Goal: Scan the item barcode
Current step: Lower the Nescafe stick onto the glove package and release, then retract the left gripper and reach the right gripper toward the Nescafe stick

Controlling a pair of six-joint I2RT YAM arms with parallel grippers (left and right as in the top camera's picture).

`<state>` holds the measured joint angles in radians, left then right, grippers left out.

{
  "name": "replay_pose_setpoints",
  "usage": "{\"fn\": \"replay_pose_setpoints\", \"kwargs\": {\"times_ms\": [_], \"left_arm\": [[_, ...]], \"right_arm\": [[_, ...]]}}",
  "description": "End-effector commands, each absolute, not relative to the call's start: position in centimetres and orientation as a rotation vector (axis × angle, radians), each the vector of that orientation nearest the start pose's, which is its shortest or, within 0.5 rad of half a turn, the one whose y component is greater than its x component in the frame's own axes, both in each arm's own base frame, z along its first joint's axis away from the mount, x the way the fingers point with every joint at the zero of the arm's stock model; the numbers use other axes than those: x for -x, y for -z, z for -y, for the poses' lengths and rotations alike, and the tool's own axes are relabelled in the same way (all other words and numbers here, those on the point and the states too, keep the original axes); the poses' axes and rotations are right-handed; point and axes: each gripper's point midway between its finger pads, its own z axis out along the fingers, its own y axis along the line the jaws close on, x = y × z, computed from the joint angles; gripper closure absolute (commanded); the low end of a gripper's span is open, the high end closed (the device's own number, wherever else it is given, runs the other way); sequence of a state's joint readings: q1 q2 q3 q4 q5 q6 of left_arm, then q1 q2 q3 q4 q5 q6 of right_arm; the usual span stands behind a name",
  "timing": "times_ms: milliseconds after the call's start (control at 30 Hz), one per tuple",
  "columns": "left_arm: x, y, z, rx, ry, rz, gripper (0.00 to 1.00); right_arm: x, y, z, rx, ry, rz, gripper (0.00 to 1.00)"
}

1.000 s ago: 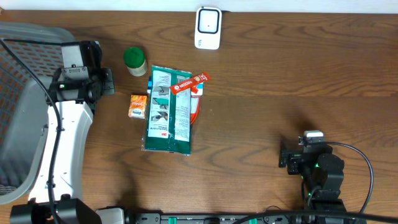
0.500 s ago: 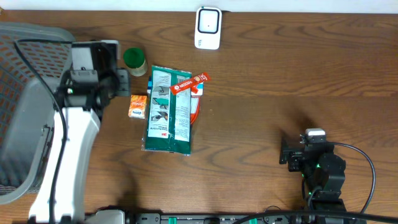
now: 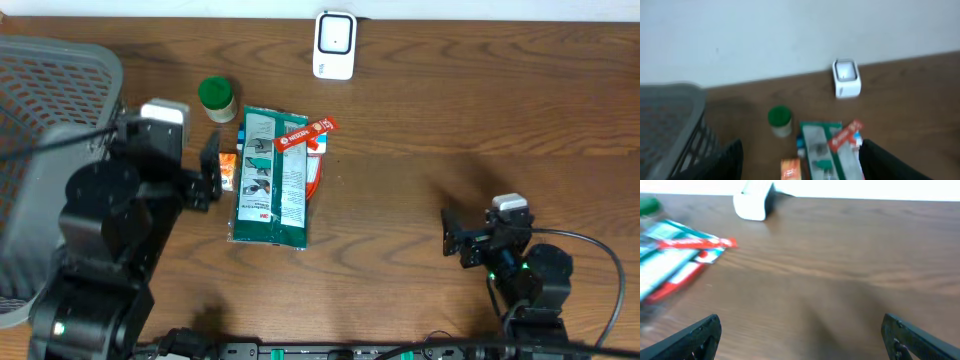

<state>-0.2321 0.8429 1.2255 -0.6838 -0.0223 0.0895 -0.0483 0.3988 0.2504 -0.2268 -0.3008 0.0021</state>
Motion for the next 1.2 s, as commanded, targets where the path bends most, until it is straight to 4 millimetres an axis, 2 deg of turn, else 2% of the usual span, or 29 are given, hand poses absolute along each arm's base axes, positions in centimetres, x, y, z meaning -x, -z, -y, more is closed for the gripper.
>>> {"fn": "replay_pose_setpoints", "kwargs": {"times_ms": [0, 67, 167, 300, 467, 500, 567, 667, 767, 833, 933, 1167], "left_arm": [[-27.1, -37.9, 5.2, -0.225, 0.053, -1.887, 0.26], [-26.5, -37.6, 3.9, -0.13, 0.029, -1.906, 0.26], [-25.4, -37.8, 2.4, -0.033, -0.004, -1.879, 0.26], [-23.2, -38.8, 1.1, 0.023, -0.023, -1.8, 0.26], [-18.6, -39.5, -1.7, 0.146, -0.056, -1.67, 0.24], [-17.7, -39.5, -2.3, 0.17, -0.068, -1.642, 0.21], [-16.0, -39.6, -3.6, 0.22, -0.093, -1.586, 0.2], [-14.5, -39.7, -4.5, 0.254, -0.103, -1.538, 0.18], [-14.3, -39.7, -4.5, 0.254, -0.102, -1.534, 0.17], [-14.5, -39.6, -4.4, 0.252, -0.104, -1.542, 0.18], [-14.9, -39.5, -4.3, 0.25, -0.108, -1.553, 0.17], [-15.0, -38.8, -4.3, 0.243, -0.119, -1.584, 0.17]], "right_arm": [[-24.8, -18.8, -5.0, 0.154, -0.359, -1.886, 0.01], [-24.4, -20.1, -5.1, 0.158, -0.356, -1.895, 0.01], [-23.5, -20.8, -5.1, 0.175, -0.345, -1.938, 0.01], [-22.6, -19.8, -5.1, 0.198, -0.335, -2.005, 0.01], [-22.3, -19.2, -5.2, 0.197, -0.348, -2.034, 0.01], [-22.3, -19.3, -5.3, 0.2, -0.349, -2.029, 0.01], [-22.6, -20.0, -5.5, 0.213, -0.356, -1.997, 0.01], [-23.0, -22.0, -6.3, 0.262, -0.389, -1.906, 0.01], [-22.5, -22.8, -7.9, 0.327, -0.49, -1.865, 0.01], [-21.9, -22.2, -8.6, 0.343, -0.546, -1.893, 0.01], [-21.5, -20.6, -8.0, 0.3, -0.529, -1.971, 0.01], [-22.0, -21.1, -7.7, 0.207, -0.563, -1.965, 0.01]]}}
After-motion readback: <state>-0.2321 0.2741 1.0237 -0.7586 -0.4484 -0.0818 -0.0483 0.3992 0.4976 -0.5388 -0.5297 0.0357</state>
